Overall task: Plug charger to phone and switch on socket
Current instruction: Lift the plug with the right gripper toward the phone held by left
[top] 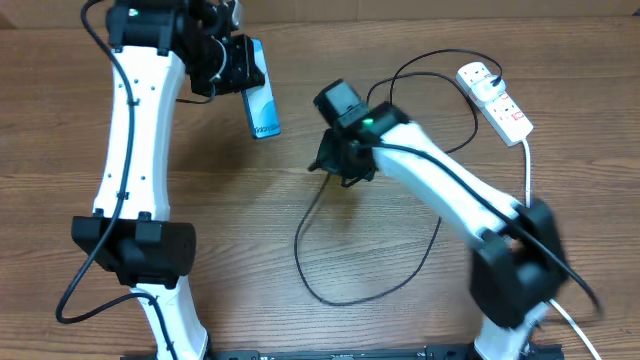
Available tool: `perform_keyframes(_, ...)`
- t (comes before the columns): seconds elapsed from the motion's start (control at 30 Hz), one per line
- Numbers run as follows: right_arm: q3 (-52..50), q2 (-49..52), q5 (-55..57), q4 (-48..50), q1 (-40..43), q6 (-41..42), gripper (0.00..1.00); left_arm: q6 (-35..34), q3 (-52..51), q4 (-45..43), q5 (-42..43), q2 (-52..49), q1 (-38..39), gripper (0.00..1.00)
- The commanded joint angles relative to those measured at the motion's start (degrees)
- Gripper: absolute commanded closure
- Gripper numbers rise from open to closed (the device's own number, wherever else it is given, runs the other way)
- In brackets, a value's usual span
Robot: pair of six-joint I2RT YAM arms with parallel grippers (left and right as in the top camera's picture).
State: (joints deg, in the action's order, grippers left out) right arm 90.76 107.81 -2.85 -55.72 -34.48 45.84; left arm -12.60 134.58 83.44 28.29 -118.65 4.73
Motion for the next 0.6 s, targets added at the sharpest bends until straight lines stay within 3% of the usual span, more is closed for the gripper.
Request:
perform_keyframes(0.0,2.08,-10.36,-4.83,0.11,-0.09,-7.06,0.96,2.91,0.15,-1.66,18.03,0.15,-3.69,0.96)
perform_keyframes(0.2,2.05,-20.00,-15.28,-0.81,-1.16,-18.08,0.96,7.02,0.15,-1.81,31.41,0.15,-6.34,0.96)
perform_keyframes(0.37,2.01,-21.49,-19.80,-3.23,-3.39,-22.16,0.96,11.34,0.15,-1.86,44.00,0.15,-6.49,0.96)
perform_keyframes(0.57,1.70,-21.51,-20.22,-2.25,-5.64,-22.12,0.96,11.37,0.15,-1.49,44.81,0.15,-6.43,0.96)
